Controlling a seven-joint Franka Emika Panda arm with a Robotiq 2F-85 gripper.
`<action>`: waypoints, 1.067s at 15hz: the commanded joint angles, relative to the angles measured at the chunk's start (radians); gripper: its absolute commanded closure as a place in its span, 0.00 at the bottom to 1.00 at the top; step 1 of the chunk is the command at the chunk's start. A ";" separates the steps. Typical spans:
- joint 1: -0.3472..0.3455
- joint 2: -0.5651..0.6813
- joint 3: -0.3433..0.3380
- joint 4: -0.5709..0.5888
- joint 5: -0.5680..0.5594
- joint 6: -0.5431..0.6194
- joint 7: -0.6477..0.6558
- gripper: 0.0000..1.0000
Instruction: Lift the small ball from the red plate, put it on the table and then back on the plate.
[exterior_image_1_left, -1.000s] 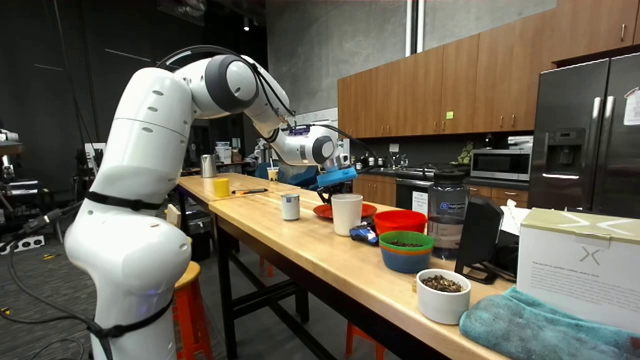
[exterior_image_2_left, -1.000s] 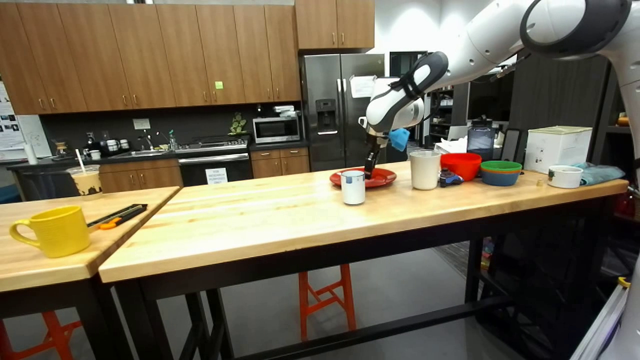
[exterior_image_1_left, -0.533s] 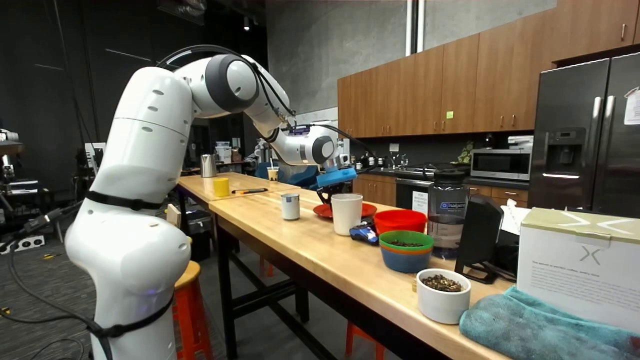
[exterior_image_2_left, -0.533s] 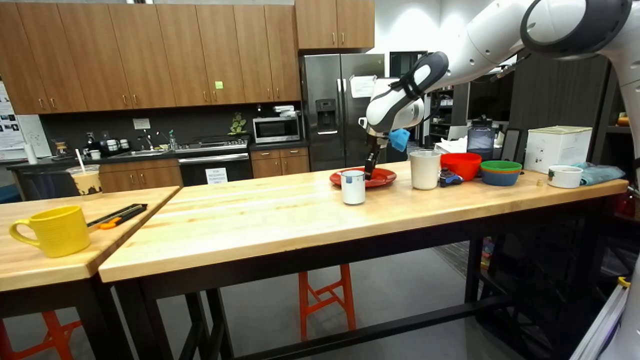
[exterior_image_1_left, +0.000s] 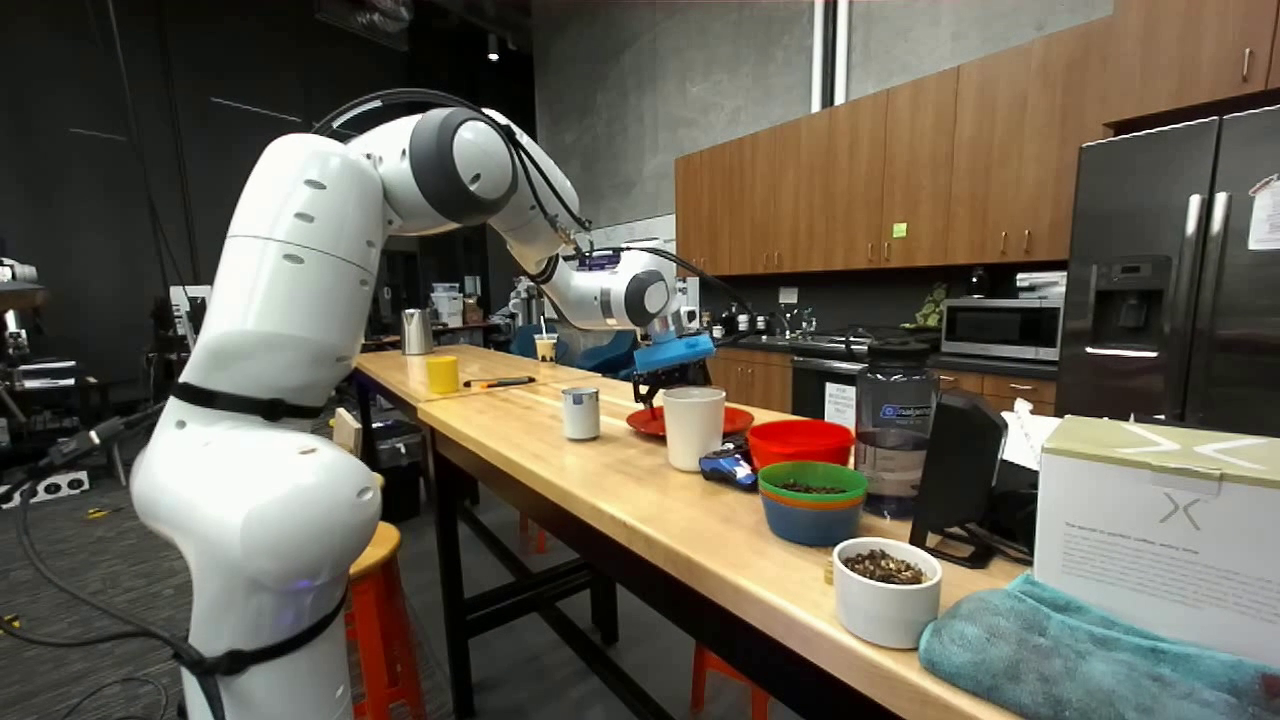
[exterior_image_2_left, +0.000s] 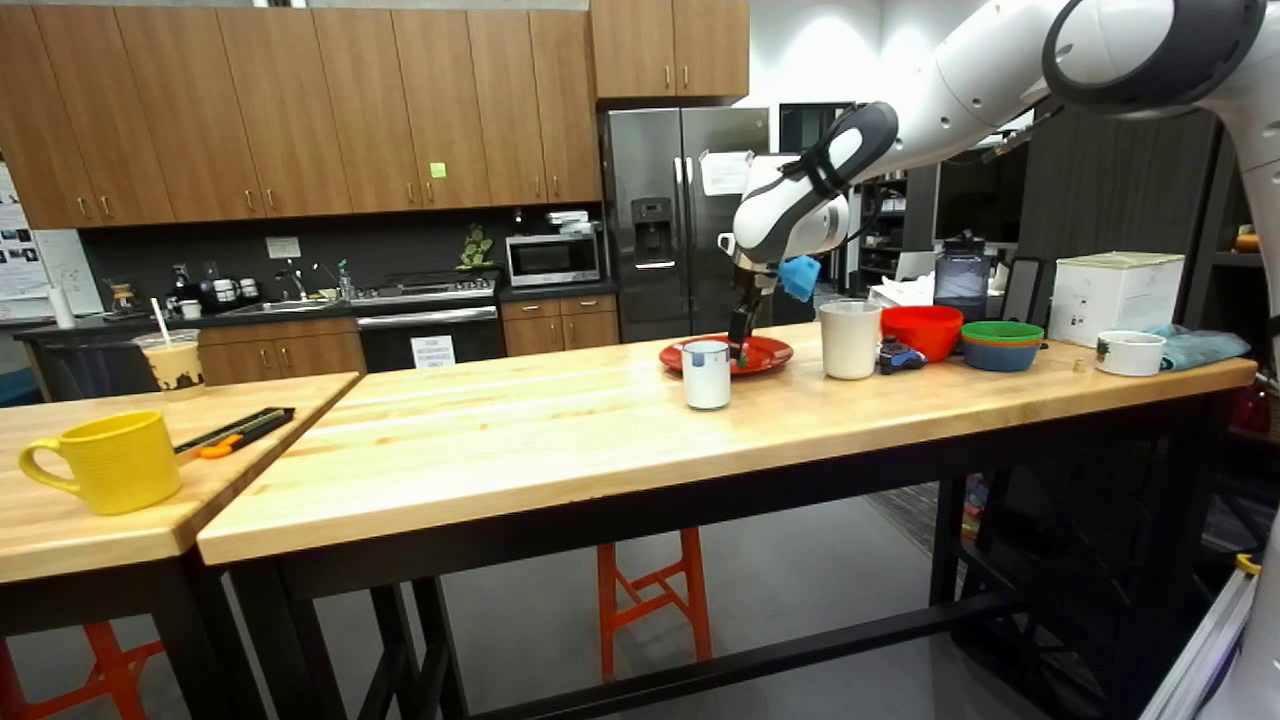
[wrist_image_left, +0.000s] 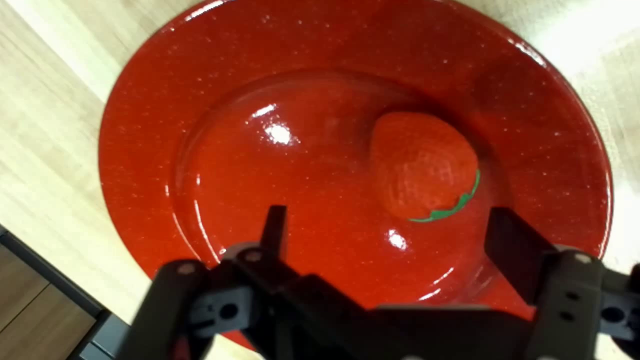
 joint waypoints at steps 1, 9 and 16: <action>-0.023 -0.030 0.017 0.002 -0.021 -0.008 -0.006 0.00; -0.023 -0.061 0.015 0.125 -0.019 -0.005 -0.011 0.00; -0.034 -0.109 -0.012 0.187 -0.079 0.014 0.001 0.00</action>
